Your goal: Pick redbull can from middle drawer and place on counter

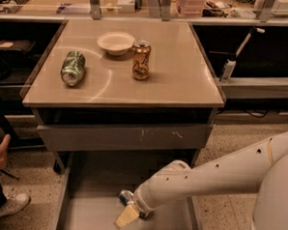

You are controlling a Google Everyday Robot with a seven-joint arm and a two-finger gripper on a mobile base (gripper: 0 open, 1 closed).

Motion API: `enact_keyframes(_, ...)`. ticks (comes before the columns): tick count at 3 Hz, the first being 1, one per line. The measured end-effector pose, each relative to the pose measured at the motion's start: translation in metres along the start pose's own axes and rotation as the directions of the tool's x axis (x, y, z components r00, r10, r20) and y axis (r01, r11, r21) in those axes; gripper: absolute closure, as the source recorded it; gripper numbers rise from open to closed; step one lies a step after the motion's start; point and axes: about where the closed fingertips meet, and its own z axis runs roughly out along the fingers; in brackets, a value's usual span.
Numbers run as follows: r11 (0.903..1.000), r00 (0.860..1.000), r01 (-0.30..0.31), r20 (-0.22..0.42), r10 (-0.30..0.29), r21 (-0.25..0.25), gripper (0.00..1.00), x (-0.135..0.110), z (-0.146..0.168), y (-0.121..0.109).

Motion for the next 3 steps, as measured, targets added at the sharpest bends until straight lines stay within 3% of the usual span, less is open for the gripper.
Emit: enact_keyframes(3,0.9983,0.998,-0.059,0.028,0.059,0.001,0.0,-0.002,0.055,-0.026)
